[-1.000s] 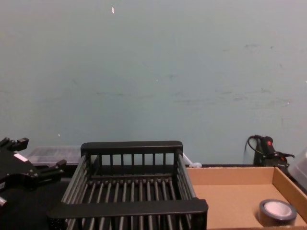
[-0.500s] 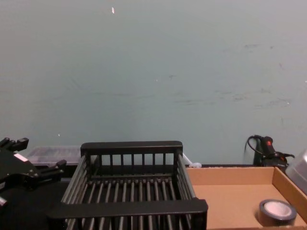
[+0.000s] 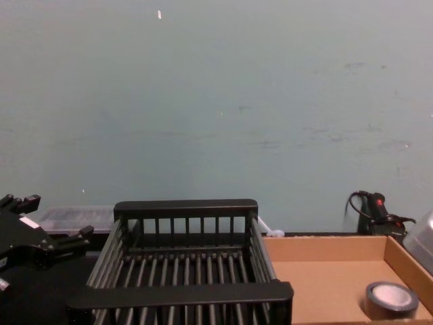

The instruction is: Pick up the white tape and place it into the black box , Pick up the silver tape and place it into the brown box.

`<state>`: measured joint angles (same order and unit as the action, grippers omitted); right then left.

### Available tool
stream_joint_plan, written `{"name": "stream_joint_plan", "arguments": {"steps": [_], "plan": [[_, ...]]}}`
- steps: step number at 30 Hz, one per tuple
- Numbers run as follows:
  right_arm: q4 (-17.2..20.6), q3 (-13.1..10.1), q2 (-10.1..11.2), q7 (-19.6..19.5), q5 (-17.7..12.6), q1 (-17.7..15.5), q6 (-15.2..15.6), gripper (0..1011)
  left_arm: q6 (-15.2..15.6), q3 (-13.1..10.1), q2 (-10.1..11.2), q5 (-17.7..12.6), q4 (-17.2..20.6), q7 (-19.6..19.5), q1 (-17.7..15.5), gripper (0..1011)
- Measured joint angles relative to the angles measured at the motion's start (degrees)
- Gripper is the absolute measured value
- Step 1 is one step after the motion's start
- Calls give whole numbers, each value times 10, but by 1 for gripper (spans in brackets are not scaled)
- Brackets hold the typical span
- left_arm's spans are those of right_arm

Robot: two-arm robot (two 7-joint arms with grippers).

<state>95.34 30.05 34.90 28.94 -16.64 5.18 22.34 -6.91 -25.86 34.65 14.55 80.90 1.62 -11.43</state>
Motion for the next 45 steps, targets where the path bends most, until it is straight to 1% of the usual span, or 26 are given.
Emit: {"name": "stream_joint_plan", "arguments": {"steps": [15, 28, 45], "plan": [[1, 0, 0, 0, 0, 0, 0, 1002, 0, 0, 0, 0, 0, 0, 0, 1002], [6, -1, 2, 0, 6, -4, -14, 1003, 0, 0, 0, 0, 0, 0, 0, 1001], [4, 0, 2, 5, 6, -3, -14, 1003, 0, 0, 0, 0, 0, 0, 0, 1001]]}}
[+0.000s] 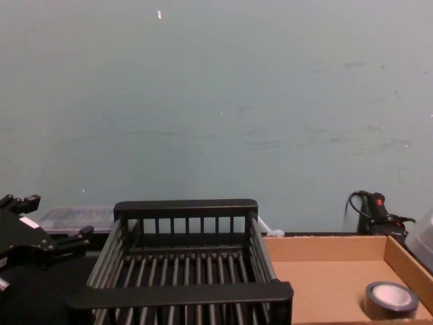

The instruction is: Pick up the white tape and place it into the black box , Pick up the silver tape and place it into the brown box.

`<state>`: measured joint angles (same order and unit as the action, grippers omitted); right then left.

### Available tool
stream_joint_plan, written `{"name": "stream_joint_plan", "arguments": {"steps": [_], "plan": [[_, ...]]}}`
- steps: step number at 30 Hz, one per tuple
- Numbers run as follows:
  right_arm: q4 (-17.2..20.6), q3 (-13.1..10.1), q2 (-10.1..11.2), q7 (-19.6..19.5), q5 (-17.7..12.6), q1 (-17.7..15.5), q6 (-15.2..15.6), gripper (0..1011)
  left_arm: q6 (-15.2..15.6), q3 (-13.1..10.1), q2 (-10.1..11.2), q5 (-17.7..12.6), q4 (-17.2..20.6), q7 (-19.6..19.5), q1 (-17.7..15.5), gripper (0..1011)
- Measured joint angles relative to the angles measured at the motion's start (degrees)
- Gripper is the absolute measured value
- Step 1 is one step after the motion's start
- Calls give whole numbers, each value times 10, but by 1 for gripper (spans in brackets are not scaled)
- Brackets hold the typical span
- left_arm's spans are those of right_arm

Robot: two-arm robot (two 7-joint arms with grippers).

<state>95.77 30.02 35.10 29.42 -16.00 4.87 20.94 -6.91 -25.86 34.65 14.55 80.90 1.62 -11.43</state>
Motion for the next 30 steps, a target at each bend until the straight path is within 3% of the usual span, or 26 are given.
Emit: {"name": "stream_joint_plan", "arguments": {"steps": [11, 26, 29, 30], "plan": [[0, 0, 0, 0, 0, 0, 0, 997, 0, 0, 0, 0, 0, 0, 0, 1002], [0, 0, 0, 0, 0, 0, 0, 602, 0, 0, 0, 0, 0, 0, 0, 1001], [0, 0, 0, 0, 0, 0, 0, 458, 0, 0, 0, 0, 0, 0, 0, 1001], [0, 0, 0, 0, 0, 0, 0, 458, 0, 0, 0, 0, 0, 0, 0, 1001]]}}
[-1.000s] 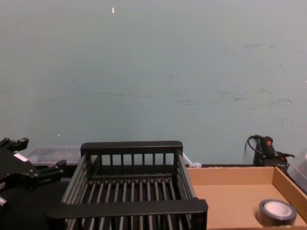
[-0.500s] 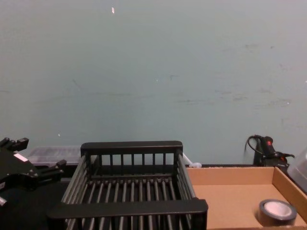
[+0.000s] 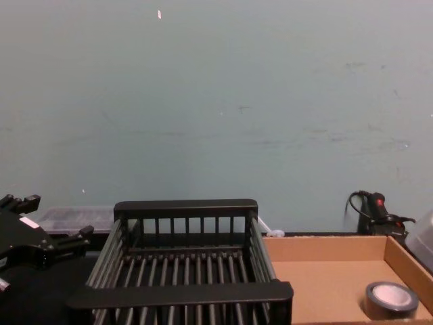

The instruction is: Pick up the white tape and place it into the black box , Pick up the silver tape and place it into the brown box.

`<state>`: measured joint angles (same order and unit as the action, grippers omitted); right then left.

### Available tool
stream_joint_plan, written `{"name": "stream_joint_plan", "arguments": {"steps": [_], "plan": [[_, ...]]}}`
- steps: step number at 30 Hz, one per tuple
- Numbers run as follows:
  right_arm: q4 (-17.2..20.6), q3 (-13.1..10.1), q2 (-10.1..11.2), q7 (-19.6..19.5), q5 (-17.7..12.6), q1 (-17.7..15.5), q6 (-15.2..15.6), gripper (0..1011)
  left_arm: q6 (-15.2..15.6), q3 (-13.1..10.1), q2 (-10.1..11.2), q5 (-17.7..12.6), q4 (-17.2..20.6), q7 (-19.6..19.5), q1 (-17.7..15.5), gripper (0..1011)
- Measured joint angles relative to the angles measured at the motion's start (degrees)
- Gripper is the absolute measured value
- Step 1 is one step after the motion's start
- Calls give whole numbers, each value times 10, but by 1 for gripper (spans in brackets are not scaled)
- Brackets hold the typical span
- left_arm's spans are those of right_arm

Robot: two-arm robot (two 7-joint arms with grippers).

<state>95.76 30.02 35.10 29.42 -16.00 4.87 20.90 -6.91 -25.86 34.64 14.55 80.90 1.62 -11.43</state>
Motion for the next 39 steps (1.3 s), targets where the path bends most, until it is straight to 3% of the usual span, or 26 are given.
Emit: {"name": "stream_joint_plan", "arguments": {"steps": [11, 31, 39], "plan": [[0, 0, 0, 0, 0, 0, 0, 111, 0, 0, 0, 0, 0, 0, 0, 1001], [0, 0, 1, 1, 0, 0, -1, 91, 0, 0, 0, 0, 0, 0, 0, 1001], [10, -11, 7, 5, -15, -6, -9, 91, 0, 0, 0, 0, 0, 0, 0, 1001]]}}
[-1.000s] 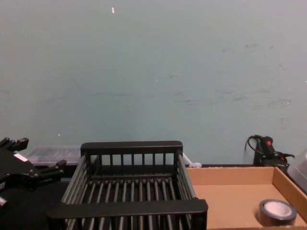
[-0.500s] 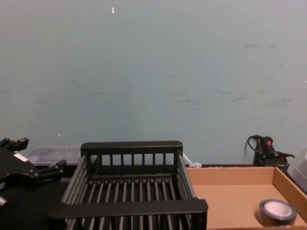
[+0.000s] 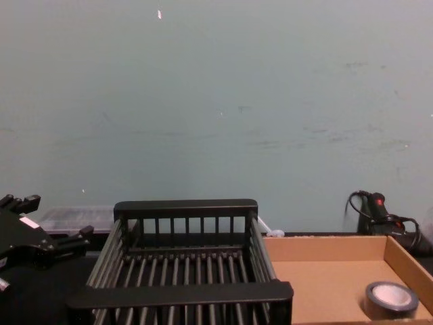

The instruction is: Pick up the white tape and place it into the black box , Pick up the silver tape and place it into the brown box.

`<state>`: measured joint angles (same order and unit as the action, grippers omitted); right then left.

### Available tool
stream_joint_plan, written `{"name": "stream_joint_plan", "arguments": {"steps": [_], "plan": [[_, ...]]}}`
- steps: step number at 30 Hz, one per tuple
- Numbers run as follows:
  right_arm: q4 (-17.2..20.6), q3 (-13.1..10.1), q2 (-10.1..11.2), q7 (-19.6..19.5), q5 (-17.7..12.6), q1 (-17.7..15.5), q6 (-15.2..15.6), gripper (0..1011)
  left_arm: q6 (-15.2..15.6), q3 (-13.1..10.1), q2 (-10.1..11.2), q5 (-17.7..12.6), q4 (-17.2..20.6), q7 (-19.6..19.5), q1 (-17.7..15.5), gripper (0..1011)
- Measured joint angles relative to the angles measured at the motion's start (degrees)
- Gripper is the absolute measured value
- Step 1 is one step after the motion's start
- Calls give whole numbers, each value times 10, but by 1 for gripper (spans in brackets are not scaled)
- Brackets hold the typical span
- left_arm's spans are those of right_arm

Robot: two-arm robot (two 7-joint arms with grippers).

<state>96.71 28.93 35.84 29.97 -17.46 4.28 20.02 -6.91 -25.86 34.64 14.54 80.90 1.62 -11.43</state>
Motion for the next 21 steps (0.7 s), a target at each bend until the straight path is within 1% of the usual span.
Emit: {"name": "stream_joint_plan", "arguments": {"steps": [2, 9, 11, 12, 15, 21], "plan": [[3, -3, 2, -1, -3, -2, -1, 91, 0, 0, 0, 0, 0, 0, 0, 1001], [20, -25, 14, -12, -20, -14, -3, 91, 0, 0, 0, 0, 0, 0, 0, 1001], [27, -39, 19, -21, -29, -20, -3, 91, 0, 0, 0, 0, 0, 0, 0, 1001], [27, -39, 19, -21, -29, -20, -3, 91, 0, 0, 0, 0, 0, 0, 0, 1001], [31, -56, 24, -34, -37, -26, -3, 91, 0, 0, 0, 0, 0, 0, 0, 1001], [32, -78, 27, -52, -42, -30, -2, 91, 0, 0, 0, 0, 0, 0, 0, 1001]]}}
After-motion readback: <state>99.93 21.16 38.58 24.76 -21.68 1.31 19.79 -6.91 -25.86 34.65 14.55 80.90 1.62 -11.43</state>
